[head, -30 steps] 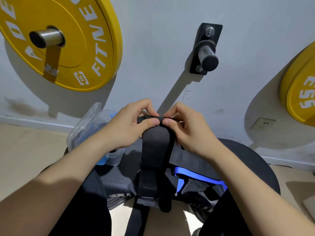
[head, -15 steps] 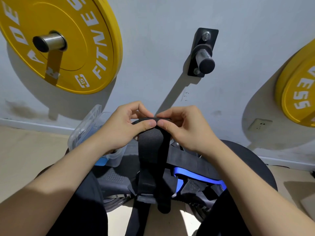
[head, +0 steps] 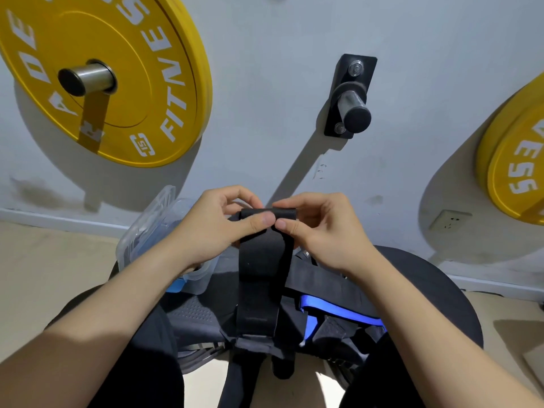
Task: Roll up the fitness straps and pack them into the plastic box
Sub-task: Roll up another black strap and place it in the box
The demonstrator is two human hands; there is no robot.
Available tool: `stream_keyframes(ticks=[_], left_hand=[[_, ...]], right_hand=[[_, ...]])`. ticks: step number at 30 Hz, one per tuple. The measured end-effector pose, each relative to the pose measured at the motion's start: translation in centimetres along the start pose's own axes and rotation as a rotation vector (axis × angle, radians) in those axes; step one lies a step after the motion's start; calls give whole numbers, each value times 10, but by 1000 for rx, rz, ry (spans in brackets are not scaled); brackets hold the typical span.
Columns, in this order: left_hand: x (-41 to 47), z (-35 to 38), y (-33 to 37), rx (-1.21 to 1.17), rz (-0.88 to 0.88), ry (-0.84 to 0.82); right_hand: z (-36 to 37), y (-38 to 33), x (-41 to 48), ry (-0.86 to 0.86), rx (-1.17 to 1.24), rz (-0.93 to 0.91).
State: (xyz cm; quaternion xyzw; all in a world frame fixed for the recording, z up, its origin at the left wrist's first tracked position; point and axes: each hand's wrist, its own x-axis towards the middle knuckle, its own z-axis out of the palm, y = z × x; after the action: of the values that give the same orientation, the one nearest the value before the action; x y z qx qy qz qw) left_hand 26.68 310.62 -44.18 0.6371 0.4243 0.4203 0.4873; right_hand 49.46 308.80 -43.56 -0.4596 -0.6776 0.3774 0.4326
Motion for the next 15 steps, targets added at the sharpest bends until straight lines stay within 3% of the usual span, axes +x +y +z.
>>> stream_keyframes(ticks=[9,15], left_hand=[[3,-4,-7,-66,35,-20],[5,0,-5,-25,-71,-148]], right_hand=[[-2,5,5,-131,37,79],[3,7,4,41,-26,-21]])
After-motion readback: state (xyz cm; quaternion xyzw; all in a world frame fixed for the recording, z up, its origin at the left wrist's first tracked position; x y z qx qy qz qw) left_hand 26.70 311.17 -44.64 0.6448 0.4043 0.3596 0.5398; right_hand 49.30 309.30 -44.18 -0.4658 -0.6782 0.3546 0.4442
